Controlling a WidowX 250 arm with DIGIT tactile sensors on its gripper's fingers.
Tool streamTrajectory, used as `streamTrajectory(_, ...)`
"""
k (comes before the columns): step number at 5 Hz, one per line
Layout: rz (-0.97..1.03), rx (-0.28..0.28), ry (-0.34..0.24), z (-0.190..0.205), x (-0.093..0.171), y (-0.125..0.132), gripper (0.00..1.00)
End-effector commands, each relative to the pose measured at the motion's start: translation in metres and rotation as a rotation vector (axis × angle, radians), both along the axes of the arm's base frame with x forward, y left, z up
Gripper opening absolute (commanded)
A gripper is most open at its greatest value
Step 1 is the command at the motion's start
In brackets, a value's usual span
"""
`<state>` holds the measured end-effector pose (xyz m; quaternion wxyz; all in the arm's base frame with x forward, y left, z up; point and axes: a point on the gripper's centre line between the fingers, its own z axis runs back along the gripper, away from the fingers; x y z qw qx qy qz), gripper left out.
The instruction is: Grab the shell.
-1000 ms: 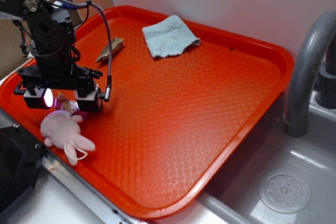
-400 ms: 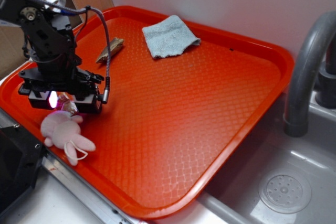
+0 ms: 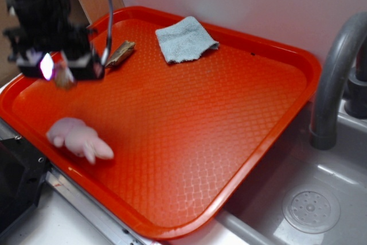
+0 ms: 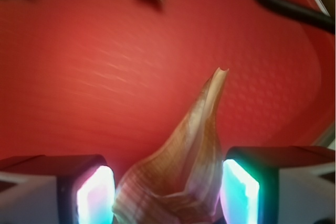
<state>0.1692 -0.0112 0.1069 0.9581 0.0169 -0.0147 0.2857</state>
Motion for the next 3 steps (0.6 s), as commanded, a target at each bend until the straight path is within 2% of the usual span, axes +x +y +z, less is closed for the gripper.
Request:
streamTrajectory(1,-0.497,-0.200,-0.052,0.091,0.029,-0.018,0.00)
streamTrajectory(2,-0.612,-0.184,-0.115,0.114,0.028,-0.031,0.00)
streamTrajectory(3,-0.526,-0.239,-0.050,0.107,0.033,-0.023,0.00)
